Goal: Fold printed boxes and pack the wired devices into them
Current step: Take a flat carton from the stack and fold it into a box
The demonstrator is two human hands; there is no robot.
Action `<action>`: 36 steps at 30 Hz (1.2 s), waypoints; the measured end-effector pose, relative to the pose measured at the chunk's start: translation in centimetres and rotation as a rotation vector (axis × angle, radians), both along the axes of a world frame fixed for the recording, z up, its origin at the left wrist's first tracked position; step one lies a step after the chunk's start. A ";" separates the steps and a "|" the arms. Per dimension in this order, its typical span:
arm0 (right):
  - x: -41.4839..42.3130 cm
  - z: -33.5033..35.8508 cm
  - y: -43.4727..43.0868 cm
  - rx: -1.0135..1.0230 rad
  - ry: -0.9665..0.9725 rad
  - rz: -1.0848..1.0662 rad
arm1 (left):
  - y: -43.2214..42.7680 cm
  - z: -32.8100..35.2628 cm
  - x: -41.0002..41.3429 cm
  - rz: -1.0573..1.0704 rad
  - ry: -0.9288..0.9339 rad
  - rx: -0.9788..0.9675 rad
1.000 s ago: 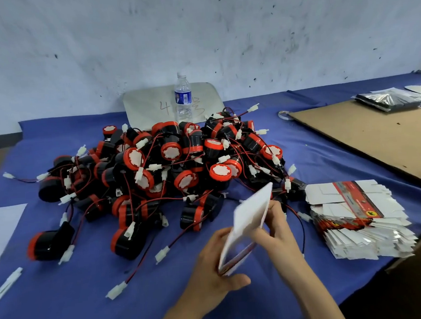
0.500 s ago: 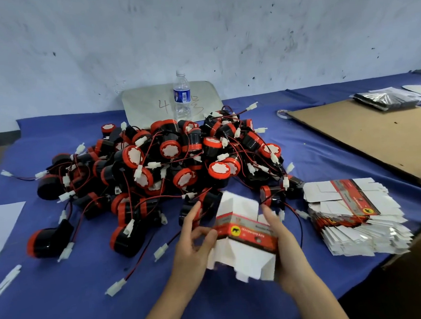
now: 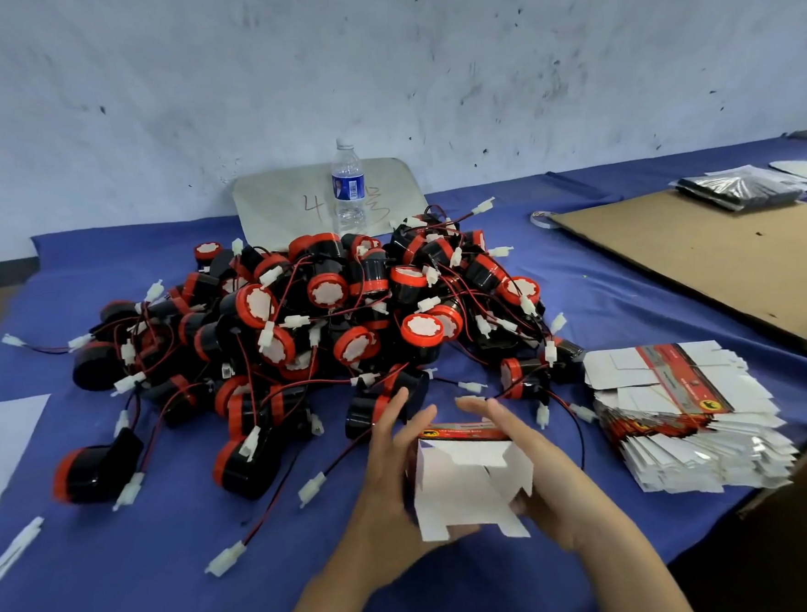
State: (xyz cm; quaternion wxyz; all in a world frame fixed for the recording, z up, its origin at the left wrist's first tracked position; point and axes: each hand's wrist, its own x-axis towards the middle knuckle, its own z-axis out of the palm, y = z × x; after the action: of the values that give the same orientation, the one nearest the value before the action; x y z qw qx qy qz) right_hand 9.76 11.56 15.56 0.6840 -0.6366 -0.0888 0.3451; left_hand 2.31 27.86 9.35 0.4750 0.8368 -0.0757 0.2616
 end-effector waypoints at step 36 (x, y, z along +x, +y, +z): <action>-5.5 -1.2 4.8 0.150 -1.133 -0.434 | -0.2 0.8 -1.2 0.134 0.164 -0.977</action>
State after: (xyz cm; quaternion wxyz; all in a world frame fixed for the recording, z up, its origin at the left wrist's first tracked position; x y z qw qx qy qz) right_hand 4.28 16.37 14.37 0.6280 -0.6747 -0.3312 -0.2017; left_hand 1.12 27.67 10.10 0.7981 0.5371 0.1471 0.2299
